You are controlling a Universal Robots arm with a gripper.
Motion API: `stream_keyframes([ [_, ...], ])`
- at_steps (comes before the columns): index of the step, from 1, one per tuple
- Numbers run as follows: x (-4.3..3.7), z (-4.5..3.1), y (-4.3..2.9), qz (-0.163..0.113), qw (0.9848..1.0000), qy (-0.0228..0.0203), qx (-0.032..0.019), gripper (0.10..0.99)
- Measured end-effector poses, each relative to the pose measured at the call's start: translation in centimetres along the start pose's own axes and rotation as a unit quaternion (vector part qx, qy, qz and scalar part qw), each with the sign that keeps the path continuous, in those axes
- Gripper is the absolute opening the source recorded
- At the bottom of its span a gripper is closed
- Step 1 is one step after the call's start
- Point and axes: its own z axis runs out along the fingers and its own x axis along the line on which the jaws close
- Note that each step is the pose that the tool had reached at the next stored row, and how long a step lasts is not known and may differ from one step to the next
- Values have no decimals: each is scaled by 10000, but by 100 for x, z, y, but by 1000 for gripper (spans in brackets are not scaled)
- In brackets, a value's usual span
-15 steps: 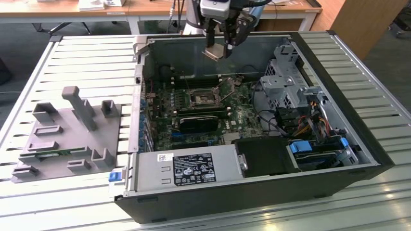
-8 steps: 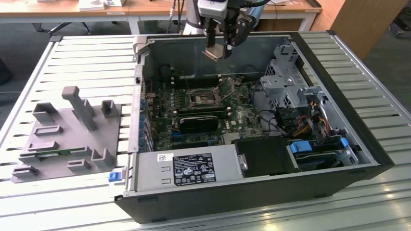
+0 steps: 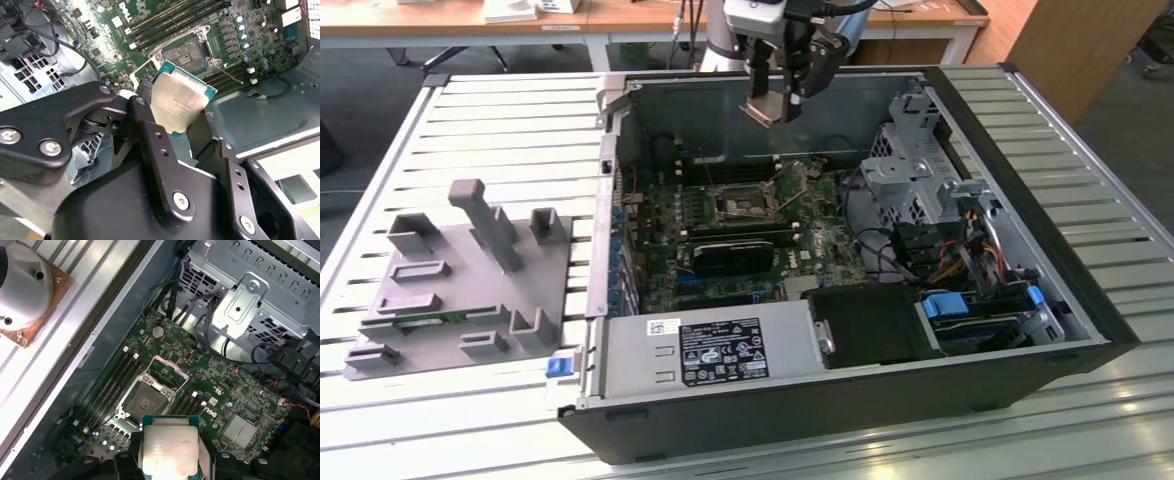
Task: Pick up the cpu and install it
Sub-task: 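Place the cpu into insertion slot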
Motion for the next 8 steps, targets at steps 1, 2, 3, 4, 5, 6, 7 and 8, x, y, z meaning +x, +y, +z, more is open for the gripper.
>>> stream_keyframes([
  [1, 0, 0, 0, 37, 10000, -2, 0, 533],
  [2, 0, 1, 0, 74, 10000, -3, 0, 533],
  [3, 0, 1, 0, 113, 9999, -5, 1, 533],
  [4, 0, 2, 0, 162, 9999, -8, 0, 533],
  [5, 0, 2, 0, 221, 9998, -11, 1, 533],
  [6, 1, 2, 1, 280, 9996, -17, 3, 533],
  [7, 1, 2, 1, 336, 9994, -22, 5, 533],
  [8, 1, 2, 1, 394, 9992, -25, 5, 533],
])
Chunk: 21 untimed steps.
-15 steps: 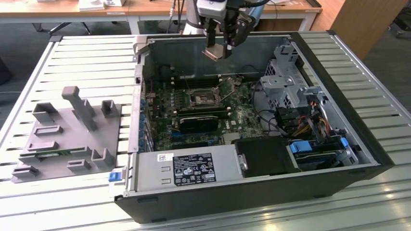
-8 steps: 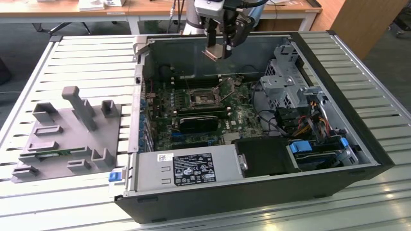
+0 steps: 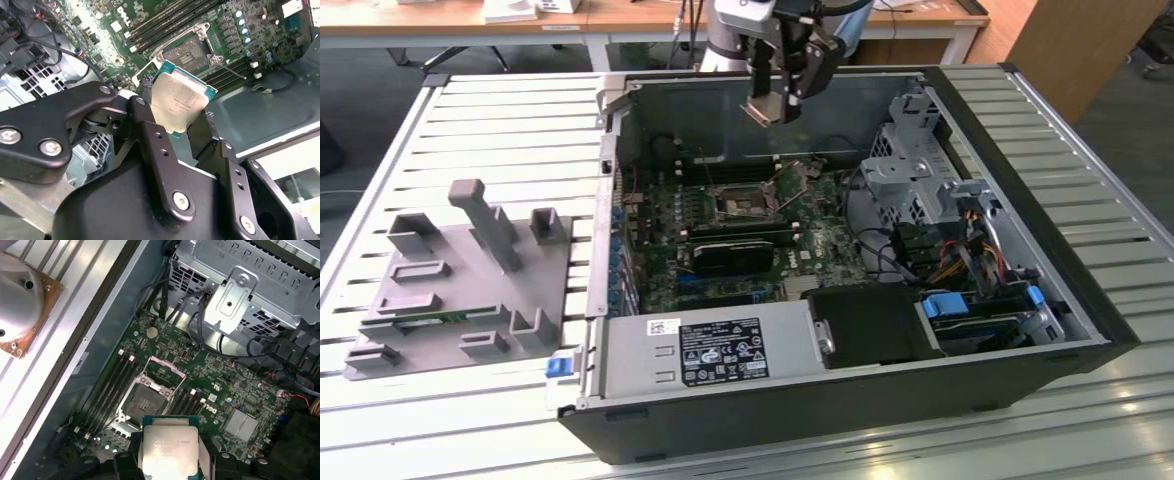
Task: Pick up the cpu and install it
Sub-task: 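Place the cpu into insertion slot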
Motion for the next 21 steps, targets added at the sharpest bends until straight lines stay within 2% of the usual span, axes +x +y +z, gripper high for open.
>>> stream_keyframes([
  [9, 3, 5, 1, 515, 9987, -24, 2, 533],
  [15, 3, 8, 2, 811, 9967, -35, 2, 533],
  [21, 4, 10, 2, 1089, 9940, -46, 3, 533],
])
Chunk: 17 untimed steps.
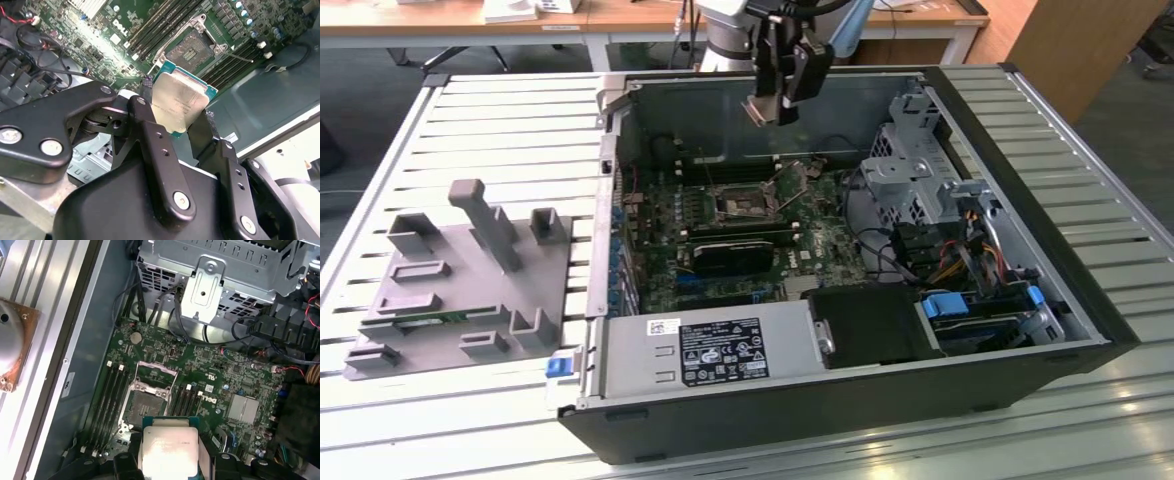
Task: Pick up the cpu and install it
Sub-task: 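Place the cpu into insertion slot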
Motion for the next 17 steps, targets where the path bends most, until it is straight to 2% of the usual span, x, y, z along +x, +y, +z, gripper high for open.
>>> stream_keyframes([
  [8, 1, 4, 0, 372, 9993, -20, 2, 533],
  [17, 8, 7, 2, 775, 9970, -37, 3, 533],
])
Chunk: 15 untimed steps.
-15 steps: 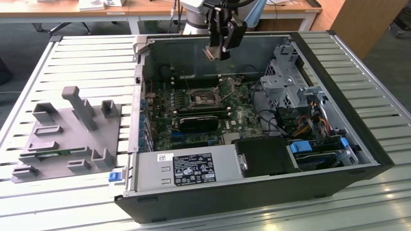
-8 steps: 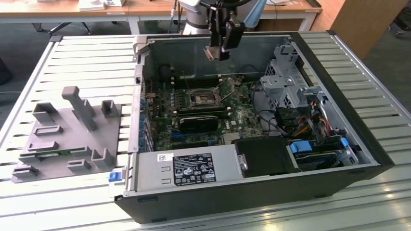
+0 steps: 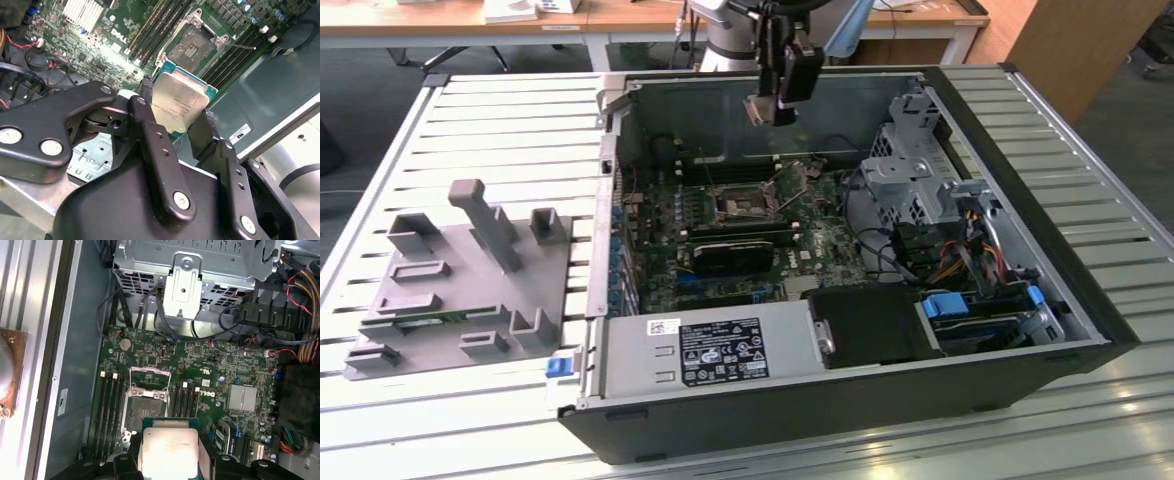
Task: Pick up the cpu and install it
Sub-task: 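Place the cpu into insertion slot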
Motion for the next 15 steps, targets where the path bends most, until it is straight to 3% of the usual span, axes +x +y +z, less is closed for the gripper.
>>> stream_keyframes([
  [7, 0, 4, 0, 391, 9992, -11, 0, 533],
  [15, 0, 8, 0, 934, 9956, -27, 1, 533],
])
